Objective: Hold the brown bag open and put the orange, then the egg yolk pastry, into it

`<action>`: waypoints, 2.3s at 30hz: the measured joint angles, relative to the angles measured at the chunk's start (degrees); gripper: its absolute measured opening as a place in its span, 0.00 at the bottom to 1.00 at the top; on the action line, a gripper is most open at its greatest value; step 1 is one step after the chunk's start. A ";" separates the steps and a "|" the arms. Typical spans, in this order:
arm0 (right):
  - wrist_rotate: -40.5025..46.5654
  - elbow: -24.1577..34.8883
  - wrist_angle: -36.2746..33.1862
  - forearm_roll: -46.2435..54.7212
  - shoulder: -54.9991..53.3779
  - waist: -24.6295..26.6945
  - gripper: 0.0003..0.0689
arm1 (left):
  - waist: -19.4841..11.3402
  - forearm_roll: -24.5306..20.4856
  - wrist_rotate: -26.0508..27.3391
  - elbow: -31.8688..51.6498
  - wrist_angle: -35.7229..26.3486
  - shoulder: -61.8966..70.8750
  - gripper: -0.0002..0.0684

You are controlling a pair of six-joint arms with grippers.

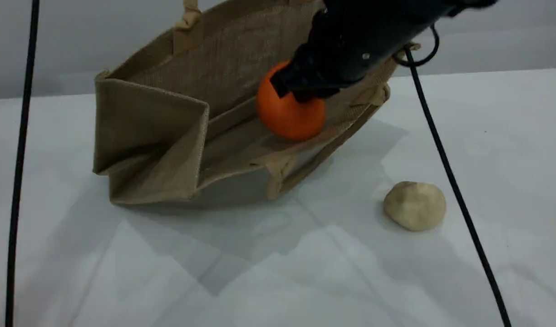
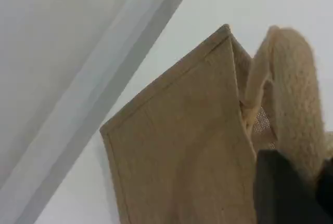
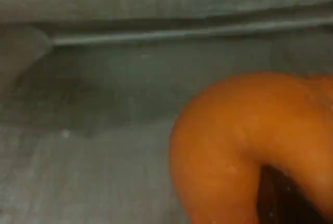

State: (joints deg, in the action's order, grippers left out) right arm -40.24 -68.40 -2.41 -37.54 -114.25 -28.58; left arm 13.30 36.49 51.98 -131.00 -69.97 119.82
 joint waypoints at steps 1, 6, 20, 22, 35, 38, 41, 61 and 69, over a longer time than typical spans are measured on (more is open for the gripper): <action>0.00 -0.01 1.05 0.00 -0.21 0.00 0.02 | 0.00 0.00 -0.02 0.00 0.00 0.00 0.14; 1.68 -1.31 4.56 -1.11 -1.47 0.00 0.03 | 0.00 0.00 -0.07 0.00 0.00 0.00 0.14; 1.58 -6.40 -4.83 -5.75 -1.34 -1.67 0.69 | 0.00 -0.46 -0.19 0.00 -0.05 0.00 0.14; 1.42 -6.40 -7.27 -5.70 -0.44 -1.48 0.75 | 0.00 -0.46 -0.19 0.00 -0.05 0.00 0.14; 3.33 -6.35 -28.94 -0.28 12.09 8.51 0.77 | 0.00 -0.92 -0.19 0.00 -0.05 0.00 0.14; 7.91 -6.35 -35.17 3.08 14.79 11.61 0.77 | 0.00 -0.92 -0.19 0.00 -0.05 0.00 0.14; 14.35 -6.35 -41.88 8.08 15.84 13.84 0.77 | 0.00 -0.92 -0.19 0.00 -0.05 0.00 0.14; 34.62 -6.35 -49.47 28.73 5.07 13.79 0.77 | 0.00 -0.75 -0.41 0.00 0.01 0.00 0.14; 34.16 -6.35 -45.57 27.62 -1.54 13.78 0.77 | 0.00 -0.70 -0.41 0.00 0.01 0.00 0.14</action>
State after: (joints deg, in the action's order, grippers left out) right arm -6.08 -74.75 -47.98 -9.92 -115.78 -14.80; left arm 13.30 35.78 51.57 -131.00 -69.96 119.82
